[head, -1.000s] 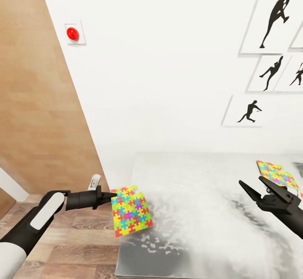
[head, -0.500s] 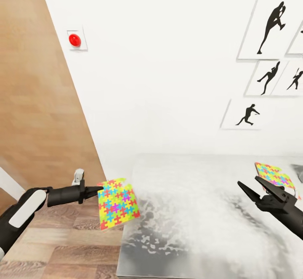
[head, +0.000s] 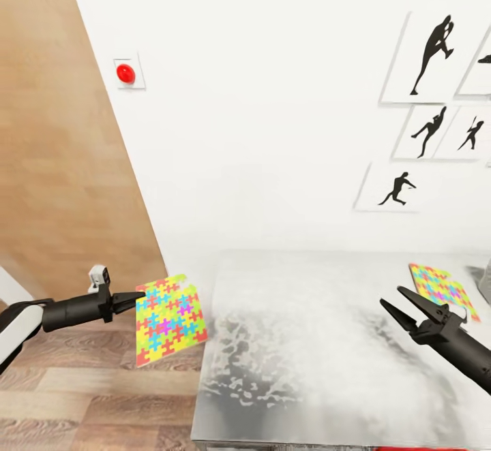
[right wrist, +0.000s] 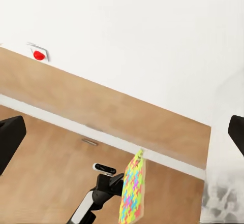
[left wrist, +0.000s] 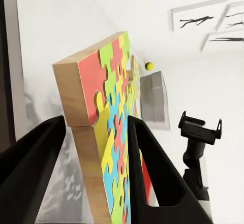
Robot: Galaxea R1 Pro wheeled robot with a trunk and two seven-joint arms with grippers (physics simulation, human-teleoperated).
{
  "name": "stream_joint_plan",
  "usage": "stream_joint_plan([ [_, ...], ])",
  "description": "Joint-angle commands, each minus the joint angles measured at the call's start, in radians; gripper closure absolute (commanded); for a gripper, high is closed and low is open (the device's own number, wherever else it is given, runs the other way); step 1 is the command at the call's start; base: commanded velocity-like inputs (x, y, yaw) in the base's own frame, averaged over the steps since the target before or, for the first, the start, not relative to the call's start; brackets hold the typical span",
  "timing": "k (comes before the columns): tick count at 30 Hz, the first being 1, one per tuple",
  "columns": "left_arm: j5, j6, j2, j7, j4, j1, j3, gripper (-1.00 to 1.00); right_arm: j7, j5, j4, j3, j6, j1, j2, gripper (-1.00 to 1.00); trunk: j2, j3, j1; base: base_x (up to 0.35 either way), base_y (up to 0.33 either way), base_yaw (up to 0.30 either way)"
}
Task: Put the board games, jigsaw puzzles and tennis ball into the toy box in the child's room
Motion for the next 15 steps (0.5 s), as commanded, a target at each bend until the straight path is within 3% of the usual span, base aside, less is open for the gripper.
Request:
stream_joint_plan([
  [1, 0.000, 0.003, 0.001, -0.005, 0.001, -0.001, -0.003, 1.00, 0.006, 0.005, 0.000, -0.001, 0.004, -0.001, 0.002, -1.00, 0.007, 0.002, -0.004, -0.176, 0.000, 0.000],
  [15, 0.000, 0.003, 0.002, -0.006, 0.001, -0.001, -0.004, 1.00, 0.006, 0.004, 0.000, 0.000, 0.004, -0.001, 0.015, -1.00, 0.105, 0.046, -0.058, -0.023, 0.000, 0.000],
])
